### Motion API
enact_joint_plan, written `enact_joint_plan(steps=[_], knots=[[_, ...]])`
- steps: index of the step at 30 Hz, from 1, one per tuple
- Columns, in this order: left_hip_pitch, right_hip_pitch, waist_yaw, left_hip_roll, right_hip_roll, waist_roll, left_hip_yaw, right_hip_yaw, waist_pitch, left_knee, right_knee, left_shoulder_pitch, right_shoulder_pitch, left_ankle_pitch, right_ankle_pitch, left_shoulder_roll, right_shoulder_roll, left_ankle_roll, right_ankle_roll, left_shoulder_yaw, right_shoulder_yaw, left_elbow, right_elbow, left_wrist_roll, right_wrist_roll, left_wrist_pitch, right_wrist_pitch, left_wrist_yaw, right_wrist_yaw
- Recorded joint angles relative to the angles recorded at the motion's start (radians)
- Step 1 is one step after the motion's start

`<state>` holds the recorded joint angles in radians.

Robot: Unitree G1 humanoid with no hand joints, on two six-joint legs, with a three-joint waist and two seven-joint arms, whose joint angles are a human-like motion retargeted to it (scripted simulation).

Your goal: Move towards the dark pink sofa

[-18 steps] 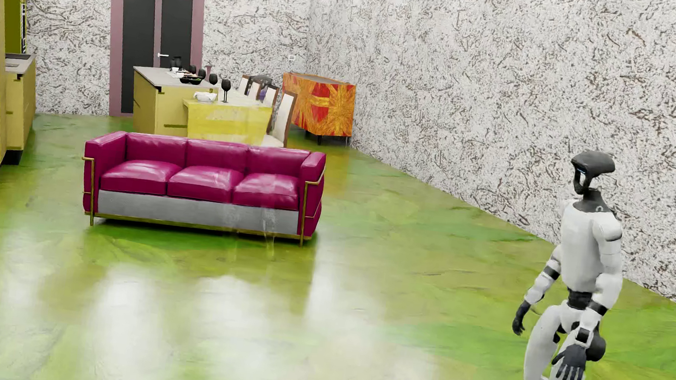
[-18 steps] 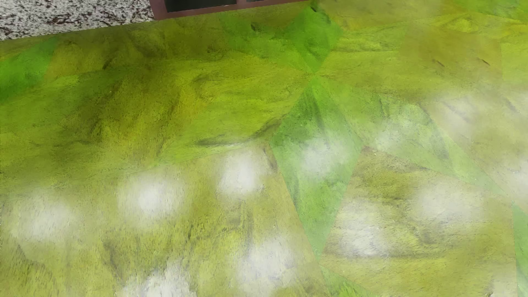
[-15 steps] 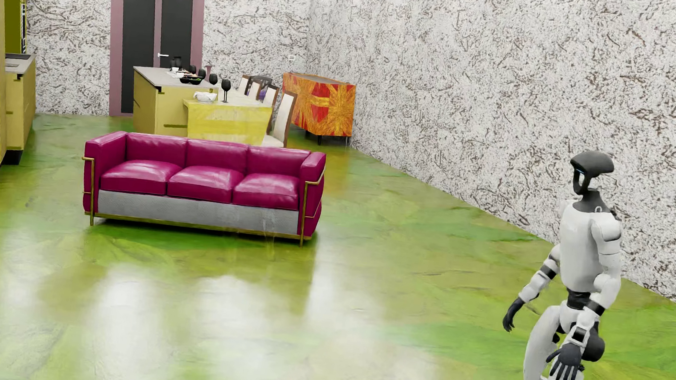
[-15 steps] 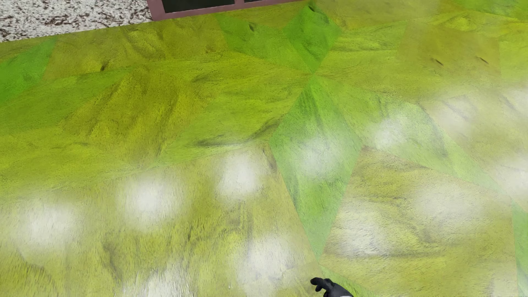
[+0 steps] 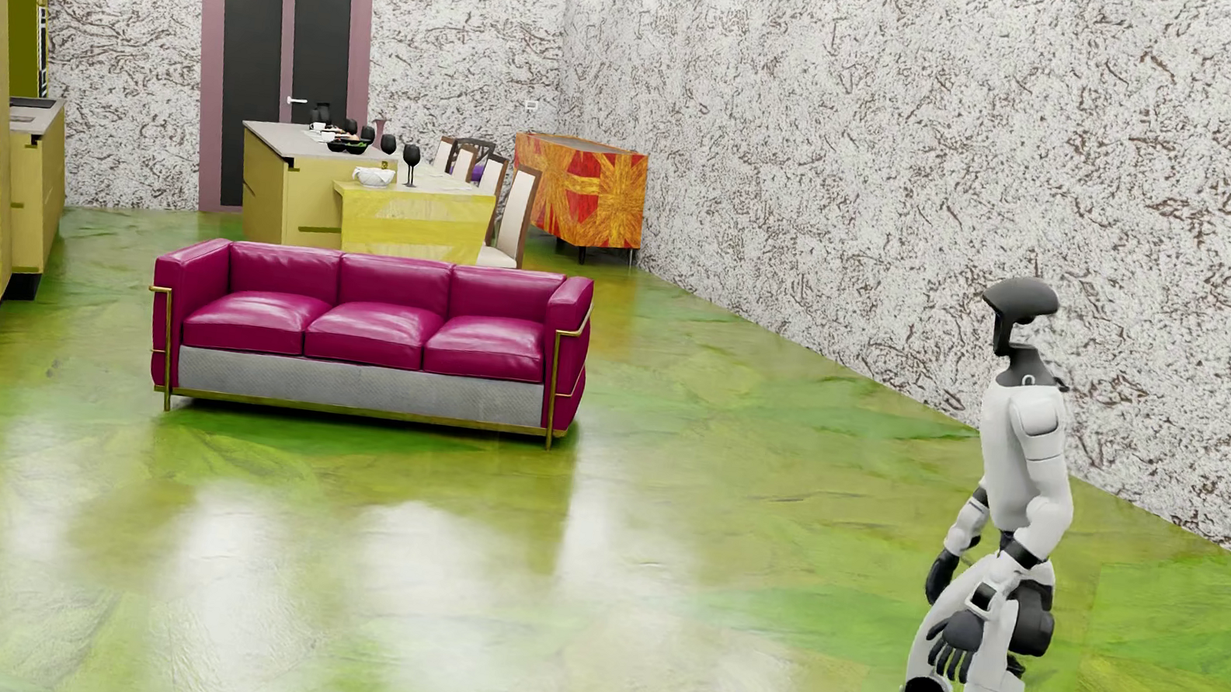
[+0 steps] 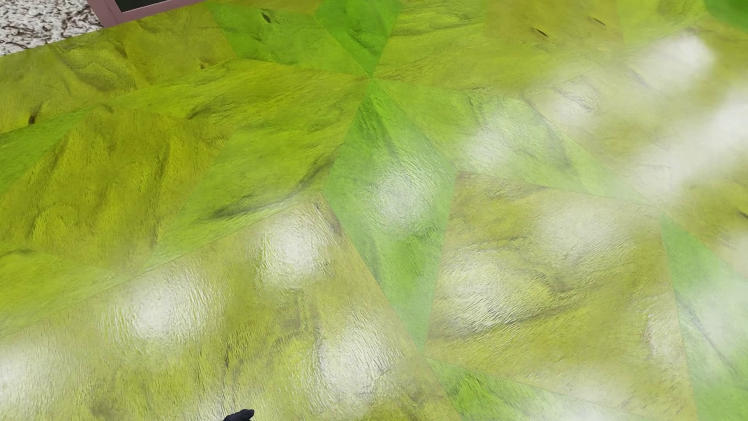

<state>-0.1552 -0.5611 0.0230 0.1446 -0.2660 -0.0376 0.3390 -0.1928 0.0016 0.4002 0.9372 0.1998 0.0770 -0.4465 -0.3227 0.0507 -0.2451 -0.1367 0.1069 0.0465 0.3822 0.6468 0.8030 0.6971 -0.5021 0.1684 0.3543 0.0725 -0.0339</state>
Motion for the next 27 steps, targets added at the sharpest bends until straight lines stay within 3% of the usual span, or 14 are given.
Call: enact_joint_plan(steps=[3,6,10,11,12,13,15,17,20,22,24,25,26,27], knots=[[0.071,-0.152,-0.022,0.03,-0.111,0.003,0.099,-0.119,-0.002,-0.06,0.036,-0.055,0.063,0.002,0.002,0.03,-0.008,-0.06,-0.052,-0.097,-0.052,0.018,-0.07,0.039,-0.012,-0.026,-0.018,-0.086,-0.019],[0.142,-0.305,-0.045,0.044,-0.225,0.009,0.176,-0.192,0.001,-0.09,-0.047,-0.09,0.131,-0.014,-0.005,0.036,-0.034,-0.111,-0.172,-0.085,-0.15,-0.043,-0.193,-0.007,-0.058,-0.057,-0.053,-0.094,-0.04],[0.212,-0.336,-0.071,0.133,-0.093,0.01,0.199,-0.151,0.002,0.037,-0.067,0.013,0.131,0.249,0.014,0.058,-0.018,-0.121,-0.245,0.084,-0.225,-0.151,-0.362,-0.129,-0.188,-0.053,-0.103,0.03,-0.055],[0.182,-0.294,-0.064,0.221,-0.023,0.017,0.177,-0.151,0.003,0.174,-0.068,0.071,0.101,0.434,-0.029,0.066,0.006,-0.075,-0.252,0.13,-0.221,-0.169,-0.382,-0.141,-0.219,-0.043,-0.12,0.066,-0.055],[0.118,-0.244,-0.052,0.309,0.047,0.029,0.177,-0.152,0.006,0.347,-0.078,0.124,0.074,0.527,-0.074,0.071,0.025,0.085,-0.254,0.163,-0.214,-0.166,-0.407,-0.143,-0.246,-0.026,-0.14,0.085,-0.053],[-0.043,-0.183,-0.02,0.248,0.124,0.038,-0.03,-0.135,0.016,0.573,-0.102,0.165,0.047,0.428,-0.111,0.076,0.039,0.166,-0.252,0.178,-0.205,-0.146,-0.436,-0.133,-0.266,-0.001,-0.163,0.078,-0.051],[-0.339,-0.012,0.021,0.008,0.232,0.042,-0.286,-0.083,0.029,0.842,-0.225,0.216,-0.015,0.269,-0.149,0.074,0.058,0.059,-0.239,0.171,-0.183,-0.078,-0.482,-0.085,-0.276,0.046,-0.193,0.007,-0.054],[-0.553,0.188,0.047,-0.093,0.289,0.032,-0.308,-0.029,0.031,0.756,-0.378,0.242,-0.083,0.186,-0.164,0.042,0.049,0.026,-0.221,0.172,-0.142,-0.008,-0.494,-0.056,-0.273,0.08,-0.192,-0.074,-0.035],[-0.697,0.482,0.09,-0.079,0.32,0.016,-0.197,0.065,0.042,0.209,-0.541,0.302,-0.244,0.249,-0.193,-0.01,0.001,0.121,-0.193,0.186,-0.01,0.004,-0.476,-0.026,-0.257,0.068,-0.183,-0.175,0.04],[-0.686,0.655,0.117,-0.137,0.282,-0.002,-0.305,0.145,0.058,-0.147,-0.567,0.348,-0.335,0.328,-0.16,-0.064,-0.002,0.049,-0.161,0.224,0.06,-0.029,-0.388,0.0,-0.191,0.047,-0.154,-0.136,0.009],[-0.666,0.73,0.134,-0.098,0.222,-0.012,-0.176,0.192,0.071,0.01,-0.422,0.371,-0.333,0.46,0.079,-0.126,0.018,0.086,-0.105,0.265,0.06,-0.034,-0.219,0.011,-0.098,0.054,-0.066,-0.065,-0.066],[-0.654,0.684,0.142,-0.111,0.187,-0.02,-0.172,0.213,0.081,0.151,-0.222,0.355,-0.306,0.42,0.291,-0.146,0.022,0.175,0.003,0.27,0.035,-0.017,-0.126,0.014,-0.06,0.062,0.001,-0.05,-0.106],[-0.619,0.574,0.144,-0.126,0.146,-0.029,-0.17,0.201,0.092,0.243,0.036,0.316,-0.269,0.318,0.461,-0.145,0.03,0.188,0.073,0.264,0.004,0.005,-0.041,0.019,-0.031,0.072,0.07,-0.052,-0.14],[-0.558,0.425,0.136,-0.147,0.118,-0.036,-0.165,0.199,0.103,0.266,0.26,0.257,-0.233,0.237,0.423,-0.129,0.038,0.187,0.028,0.243,-0.012,0.027,0.041,0.029,-0.011,0.078,0.118,-0.062,-0.147]])
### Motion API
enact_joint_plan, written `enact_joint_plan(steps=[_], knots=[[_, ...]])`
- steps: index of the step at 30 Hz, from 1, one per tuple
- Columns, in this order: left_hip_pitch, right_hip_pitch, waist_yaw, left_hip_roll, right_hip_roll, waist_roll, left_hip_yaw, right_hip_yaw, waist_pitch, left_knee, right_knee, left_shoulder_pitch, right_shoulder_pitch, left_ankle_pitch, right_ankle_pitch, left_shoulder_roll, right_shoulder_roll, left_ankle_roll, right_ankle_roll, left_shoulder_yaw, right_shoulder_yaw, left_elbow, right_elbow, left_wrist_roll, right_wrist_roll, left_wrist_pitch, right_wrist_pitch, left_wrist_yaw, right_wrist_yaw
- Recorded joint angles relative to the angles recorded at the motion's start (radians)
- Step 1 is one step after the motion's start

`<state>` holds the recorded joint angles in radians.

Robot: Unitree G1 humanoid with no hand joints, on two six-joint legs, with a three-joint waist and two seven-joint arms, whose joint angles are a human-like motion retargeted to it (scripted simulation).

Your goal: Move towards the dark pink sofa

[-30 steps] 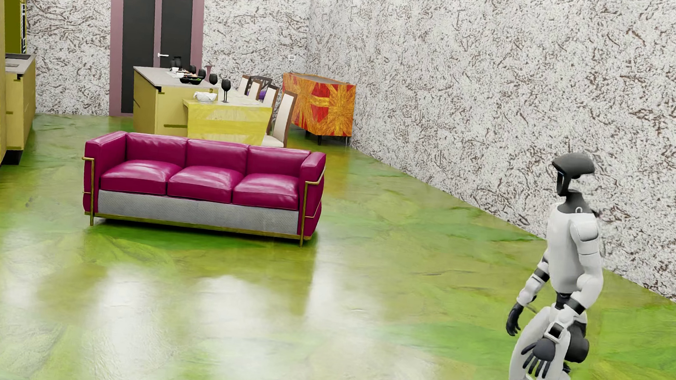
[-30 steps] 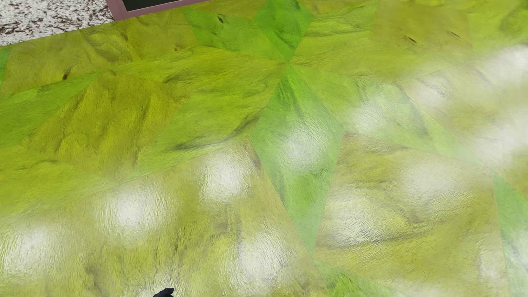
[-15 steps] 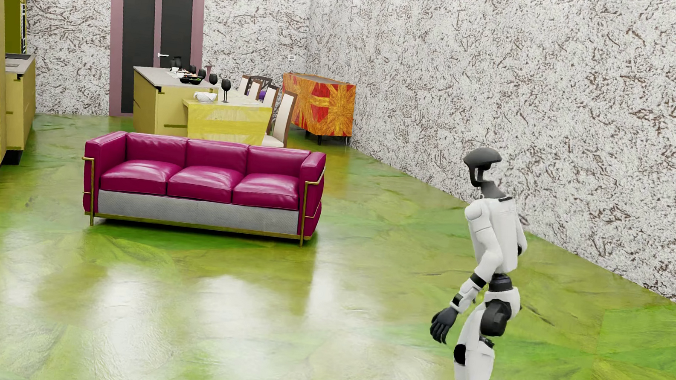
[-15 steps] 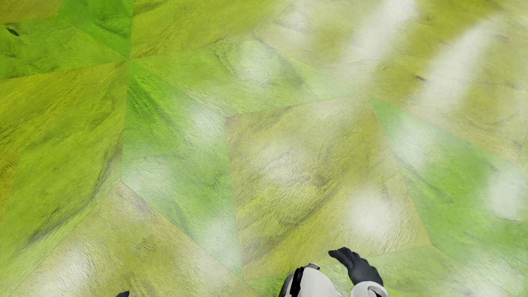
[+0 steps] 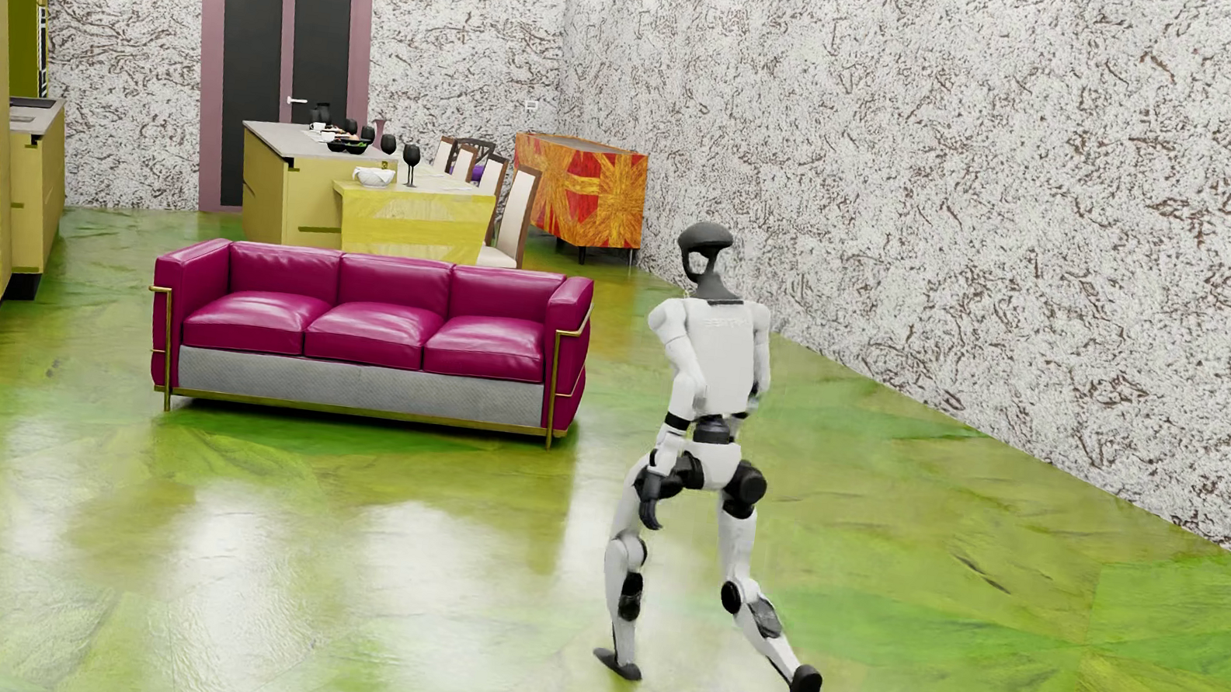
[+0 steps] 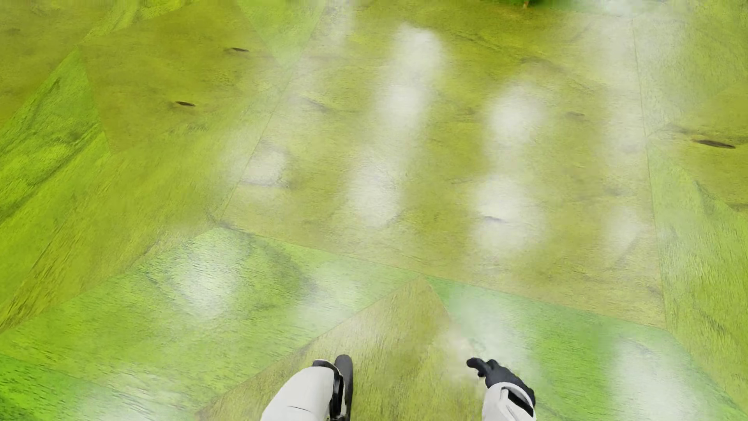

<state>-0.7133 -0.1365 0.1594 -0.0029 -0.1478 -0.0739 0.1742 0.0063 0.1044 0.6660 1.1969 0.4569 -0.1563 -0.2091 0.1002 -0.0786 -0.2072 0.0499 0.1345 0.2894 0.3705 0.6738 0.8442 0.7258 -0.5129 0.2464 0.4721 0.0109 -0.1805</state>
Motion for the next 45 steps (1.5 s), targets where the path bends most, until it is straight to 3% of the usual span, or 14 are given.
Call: enact_joint_plan(steps=[6,10,11,13,16,19,24,26,28,31,34,38,41,45], knots=[[0.525,-0.636,-0.141,-0.073,0.026,0.023,-0.074,-0.059,-0.039,-0.285,-0.358,-0.336,0.356,-0.207,-0.213,0.133,-0.087,-0.041,-0.104,-0.229,0.042,-0.069,0.008,0.053,0.071,-0.177,-0.113,0.042,0.395],[0.793,-0.622,-0.225,-0.027,-0.036,0.023,-0.153,-0.17,-0.068,-0.212,-0.978,-0.406,0.635,-0.256,-0.206,0.179,0.006,-0.105,-0.085,-0.297,-0.323,-0.281,-0.215,-0.082,0.041,-0.286,-0.084,0.116,0.051],[0.797,-0.631,-0.243,0.021,-0.028,0.029,-0.167,-0.191,-0.066,-0.076,-0.836,-0.372,0.649,-0.125,-0.068,0.193,0.067,-0.134,-0.206,-0.28,-0.363,-0.321,-0.208,-0.138,0.024,-0.289,-0.053,0.147,-0.033],[0.637,-0.597,-0.252,0.127,-0.003,0.054,-0.174,-0.242,-0.052,0.399,-0.562,-0.289,0.594,0.32,-0.146,0.214,0.129,-0.191,-0.262,-0.242,-0.335,-0.338,-0.126,-0.182,0.0,-0.246,-0.002,0.169,0.004],[0.303,-0.354,-0.187,0.22,0.128,0.1,-0.113,-0.247,-0.049,0.676,-0.609,-0.24,0.39,0.14,-0.322,0.185,0.085,-0.063,-0.246,-0.213,-0.139,-0.144,-0.014,-0.123,-0.079,-0.085,-0.056,0.131,0.267],[0.101,-0.08,-0.116,0.171,0.232,0.098,-0.018,-0.136,-0.074,0.327,-0.746,-0.133,0.152,0.029,-0.431,0.166,0.023,-0.096,-0.231,-0.213,0.068,0.038,-0.045,-0.045,-0.207,0.023,-0.14,-0.083,0.25],[0.089,0.267,-0.03,0.126,0.202,0.098,-0.049,0.042,-0.105,-0.46,-0.632,0.162,-0.015,0.127,-0.644,0.058,0.027,-0.221,-0.201,-0.035,0.036,0.008,-0.368,-0.044,-0.05,0.019,-0.298,-0.077,0.055],[0.023,0.203,-0.019,0.101,0.097,0.088,-0.022,0.019,-0.085,-0.06,-0.21,0.173,0.055,0.216,-0.339,0.016,-0.003,-0.062,-0.068,-0.038,-0.05,0.073,-0.478,-0.013,0.012,0.053,-0.317,-0.063,-0.022],[0.084,-0.048,-0.029,0.086,-0.045,0.06,0.016,-0.009,-0.059,0.088,0.218,0.102,0.104,0.038,-0.234,0.036,0.035,-0.047,-0.038,-0.068,-0.113,0.086,-0.438,0.049,0.011,0.064,-0.233,-0.092,-0.083],[0.291,-0.348,-0.092,0.028,-0.118,0.026,0.03,-0.115,-0.052,-0.062,0.175,-0.025,0.095,0.009,-0.304,0.088,0.008,-0.048,-0.254,-0.084,0.041,-0.067,-0.15,0.1,-0.054,-0.064,-0.074,0.052,0.112],[0.459,-0.438,-0.124,-0.024,-0.026,0.025,-0.02,-0.102,-0.068,-0.118,-0.371,-0.153,0.201,-0.117,-0.278,0.148,-0.094,-0.04,-0.135,-0.152,0.137,-0.207,0.003,-0.019,-0.058,-0.237,-0.09,0.103,0.334],[0.449,-0.4,-0.138,0.013,-0.069,0.027,-0.153,-0.203,-0.067,0.254,-0.61,-0.296,0.42,-0.283,-0.12,0.218,-0.062,-0.103,-0.178,-0.197,0.049,-0.386,0.013,-0.143,0.013,-0.314,-0.06,0.108,0.168],[0.322,-0.3,-0.159,0.091,-0.052,0.063,-0.177,-0.267,-0.07,0.501,-0.592,-0.34,0.365,-0.06,-0.216,0.144,0.001,-0.251,-0.155,-0.166,0.076,-0.25,0.118,-0.138,0.02,-0.202,0.002,0.211,0.211],[0.311,-0.161,-0.163,0.196,-0.001,0.085,-0.065,-0.299,-0.097,0.155,-0.756,-0.388,0.255,-0.171,-0.225,0.168,-0.011,-0.145,-0.134,-0.283,0.092,0.051,-0.041,0.069,-0.03,-0.086,-0.095,-0.116,0.207]])
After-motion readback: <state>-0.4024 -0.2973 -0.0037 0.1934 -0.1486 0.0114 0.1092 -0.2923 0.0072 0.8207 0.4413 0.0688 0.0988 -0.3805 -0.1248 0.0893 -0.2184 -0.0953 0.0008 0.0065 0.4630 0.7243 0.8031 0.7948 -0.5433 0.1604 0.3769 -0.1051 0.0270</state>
